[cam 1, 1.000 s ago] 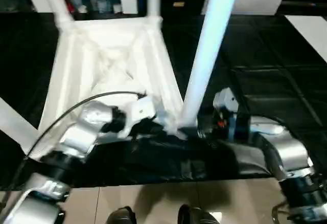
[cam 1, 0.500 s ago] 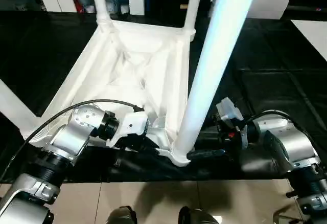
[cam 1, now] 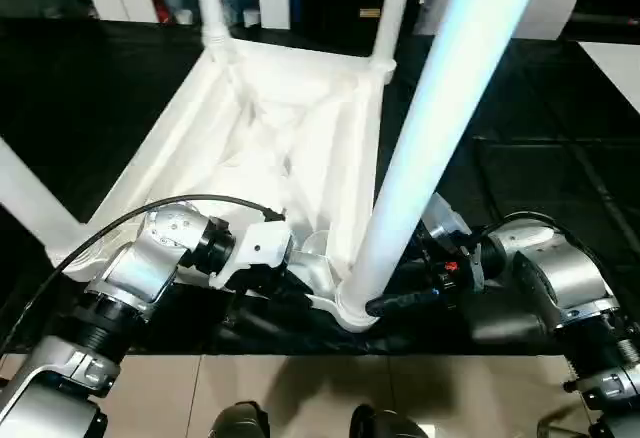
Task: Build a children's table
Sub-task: Rotate leg to tighten
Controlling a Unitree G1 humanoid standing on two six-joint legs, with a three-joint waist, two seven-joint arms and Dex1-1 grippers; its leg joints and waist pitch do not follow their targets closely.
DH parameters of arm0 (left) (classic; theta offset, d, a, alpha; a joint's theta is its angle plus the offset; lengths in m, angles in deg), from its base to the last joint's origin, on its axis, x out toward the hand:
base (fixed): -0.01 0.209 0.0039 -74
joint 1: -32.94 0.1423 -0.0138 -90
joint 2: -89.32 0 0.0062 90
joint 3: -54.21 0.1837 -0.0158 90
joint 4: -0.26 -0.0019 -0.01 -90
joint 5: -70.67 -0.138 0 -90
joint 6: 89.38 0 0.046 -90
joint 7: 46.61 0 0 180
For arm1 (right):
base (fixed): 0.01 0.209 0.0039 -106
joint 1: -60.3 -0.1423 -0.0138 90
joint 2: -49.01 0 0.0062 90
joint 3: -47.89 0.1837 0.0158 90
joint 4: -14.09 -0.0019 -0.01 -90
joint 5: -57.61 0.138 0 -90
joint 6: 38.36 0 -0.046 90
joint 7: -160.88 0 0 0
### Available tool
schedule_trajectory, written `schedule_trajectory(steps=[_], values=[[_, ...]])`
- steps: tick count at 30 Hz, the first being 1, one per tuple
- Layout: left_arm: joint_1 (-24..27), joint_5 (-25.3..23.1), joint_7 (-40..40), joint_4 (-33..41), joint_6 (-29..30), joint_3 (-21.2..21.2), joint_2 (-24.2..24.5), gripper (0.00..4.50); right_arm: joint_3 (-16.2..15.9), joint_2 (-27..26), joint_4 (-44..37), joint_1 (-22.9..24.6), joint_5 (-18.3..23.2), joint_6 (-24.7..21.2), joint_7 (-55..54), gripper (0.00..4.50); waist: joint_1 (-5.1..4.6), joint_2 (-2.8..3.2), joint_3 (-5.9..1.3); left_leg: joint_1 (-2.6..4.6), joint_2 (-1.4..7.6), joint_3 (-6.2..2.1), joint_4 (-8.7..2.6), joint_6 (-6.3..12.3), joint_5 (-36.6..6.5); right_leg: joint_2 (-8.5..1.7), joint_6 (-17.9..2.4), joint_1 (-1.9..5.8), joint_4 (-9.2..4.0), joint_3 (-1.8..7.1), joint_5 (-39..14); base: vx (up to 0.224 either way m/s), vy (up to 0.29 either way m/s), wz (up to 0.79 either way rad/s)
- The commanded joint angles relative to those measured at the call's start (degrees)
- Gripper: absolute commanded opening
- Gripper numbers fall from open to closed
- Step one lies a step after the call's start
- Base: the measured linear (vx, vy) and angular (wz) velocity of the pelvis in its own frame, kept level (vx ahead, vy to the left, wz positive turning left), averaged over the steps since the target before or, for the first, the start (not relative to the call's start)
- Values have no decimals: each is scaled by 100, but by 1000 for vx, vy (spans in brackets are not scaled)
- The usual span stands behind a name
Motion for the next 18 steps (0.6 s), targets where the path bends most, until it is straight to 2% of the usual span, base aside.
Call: schedule_trajectory(steps=[1, 5, 6, 9, 11, 12, 13, 14, 15, 17, 18], values=[[14, -96, 185, -89, -16, 278, -40, 0, -113, 52, -79, -32, 130, -133, 225, 223, -43, -33, -390, 90, 356, -33, -325, 638, -539, -474, -1535, 302, -271, 266, -854, 0, 0, 0], [32, -3, 120, -42, 170, 197, -85, 0, -69, 16, -277, 39, 274, -495, 83, 208, -41, -35, -392, 86, 351, -34, -324, 584, -558, -476, -1485, 306, -278, 272, -961, 0, 0, 0], [35, 97, 22, 26, 392, 111, -144, 0, -34, -36, -433, 104, 334, -760, -140, 206, -44, -37, -386, 84, 350, -33, -328, 577, -564, -469, -1476, 304, -276, 271, -975, 0, 0, 0], [10, 105, -281, 110, 749, 29, -251, 0, 87, -256, -630, 236, 309, -1025, -788, 204, -49, -34, -378, 71, 345, -36, -333, 531, -588, -478, -1426, 305, -290, 280, -1073, 0, 0, 0], [-27, 65, -583, 121, 1001, -28, -370, 0, 164, -479, -663, 307, 133, -1013, -1373, 204, -65, -50, -351, 70, 324, -45, -353, 379, -827, -487, -1273, 289, -355, 284, -1619, 0, 0, 0], [-45, 74, -741, 131, 1131, -76, -453, 0, 185, -598, -651, 328, -14, -984, -1705, 204, -75, -34, -353, 76, 319, -53, -353, 321, -895, -504, -1218, 283, -372, 290, -1810, 0, 0, 0], [-77, 77, -1005, 156, 1354, -148, -590, 0, 238, -791, -613, 337, -226, -1026, -2236, 204, -121, -55, -320, 58, 299, -89, -395, 153, -1064, -502, -999, 280, -426, 278, -2432, 0, 0, 0], [-100, 66, -1172, 173, 1475, -184, -677, 0, 290, -924, -583, 331, -324, -1084, -2564, 204, -151, -55, -323, 65, 296, -93, -406, 106, -1133, -494, -941, 277, -441, 276, -2601, 0, 0, 0], [-127, 35, -1392, 202, 1631, -224, -790, 0, 373, -1098, -566, 317, -401, -1224, -2964, 203, -206, -45, -304, 49, 282, -128, -421, 44, -1282, -506, -791, 278, -481, 259, -2992, -55, -1, -6], [-210, -46, -1868, 208, 1915, -312, -1041, 0, 511, -1453, -526, 282, -600, -1444, -3800, 202, -310, -64, -300, 27, 269, -145, -436, -38, -1352, -493, -652, 268, -516, 249, -3230, 0, 0, 0], [-226, -60, -1954, 210, 1968, -328, -1087, 0, 532, -1514, -524, 276, -634, -1485, -3954, 200, -330, -42, -315, 24, 262, -161, -432, -60, -1372, -501, -619, 281, -506, 241, -3270, 0, 0, 0]])
